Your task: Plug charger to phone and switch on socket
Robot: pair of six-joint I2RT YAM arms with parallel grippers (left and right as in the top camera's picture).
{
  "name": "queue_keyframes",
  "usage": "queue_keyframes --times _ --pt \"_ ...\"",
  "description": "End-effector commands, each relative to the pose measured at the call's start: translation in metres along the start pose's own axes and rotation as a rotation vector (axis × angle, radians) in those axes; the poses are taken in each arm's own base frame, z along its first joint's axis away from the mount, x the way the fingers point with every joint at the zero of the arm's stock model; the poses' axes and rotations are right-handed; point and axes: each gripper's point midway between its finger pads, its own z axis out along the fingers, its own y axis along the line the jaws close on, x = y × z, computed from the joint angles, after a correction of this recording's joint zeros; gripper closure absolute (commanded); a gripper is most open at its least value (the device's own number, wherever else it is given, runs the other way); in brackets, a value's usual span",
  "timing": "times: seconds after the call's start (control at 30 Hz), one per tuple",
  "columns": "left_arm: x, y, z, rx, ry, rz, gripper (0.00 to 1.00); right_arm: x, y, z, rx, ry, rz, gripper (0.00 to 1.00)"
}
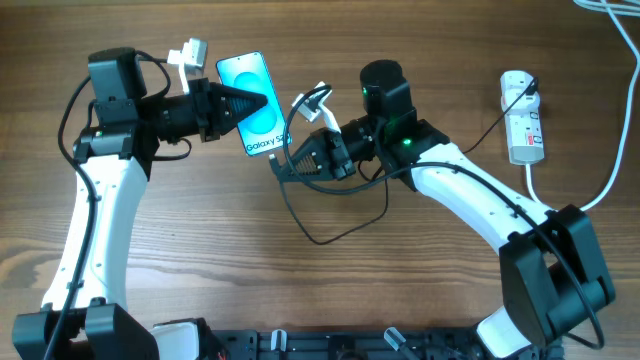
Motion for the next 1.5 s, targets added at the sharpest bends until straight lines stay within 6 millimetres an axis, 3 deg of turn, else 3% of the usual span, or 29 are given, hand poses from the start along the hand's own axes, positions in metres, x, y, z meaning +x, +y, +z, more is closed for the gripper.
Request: queue_keyframes --times 0.0,0.63,1.47 --pt "0.001 -0.005 0.001 0.019 0.014 0.01 0.96 -0.004 0.008 -0.001 0.003 -0.011 0.011 0.96" --pt "0.003 -0.004 0.001 0.016 0.018 -0.087 0.96 -0.008 0.006 -0.001 0.018 -0.025 0.021 0.96" --pt "0.003 -0.004 0.001 0.016 0.018 -0.082 0.96 -0.017 -0.002 -0.011 0.065 -0.077 0.064 0.96"
